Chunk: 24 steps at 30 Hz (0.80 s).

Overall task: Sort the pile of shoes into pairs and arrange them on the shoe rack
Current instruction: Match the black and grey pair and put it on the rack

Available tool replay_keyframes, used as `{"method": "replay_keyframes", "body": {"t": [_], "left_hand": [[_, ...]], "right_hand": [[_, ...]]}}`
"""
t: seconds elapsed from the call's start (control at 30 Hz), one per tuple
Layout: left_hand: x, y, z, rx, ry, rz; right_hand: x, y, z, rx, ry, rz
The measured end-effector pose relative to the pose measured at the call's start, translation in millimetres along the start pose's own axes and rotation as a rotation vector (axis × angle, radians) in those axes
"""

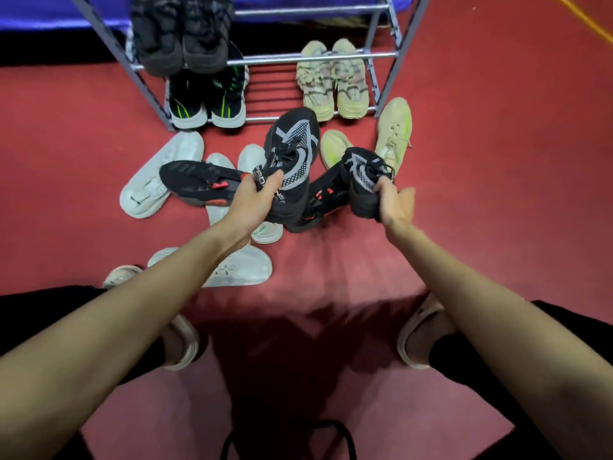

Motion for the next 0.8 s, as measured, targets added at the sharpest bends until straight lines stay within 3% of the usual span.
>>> {"method": "replay_keyframes", "body": {"t": [0.17,0.4,0.8], "left_hand": [[15.9,50.7,-2.4,-0.067,-0.055,-0.042],[23.6,100.0,33.8,-0.053,-0.134,-0.275],[-0.1,138.7,139.7,-0.008,-0.149,-0.358]], "right_hand": [[-2.9,-78.6,-15.8,0.095,-0.146,0.15],[-29.2,-149.5,-24.3,0.222,-0.33,0.327],[-77.0,-223.6,74.5,0.34,-0.266,0.181]]}}
Point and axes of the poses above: each hand's wrist, its own z-axis towards the middle knuckle, its own x-axis out of the back of the hand, y = z × x, the point moved 10 cm from there along z, towards the middle knuckle, and after that the axes turned 2 degrees about -y, right-handed, at the moved point
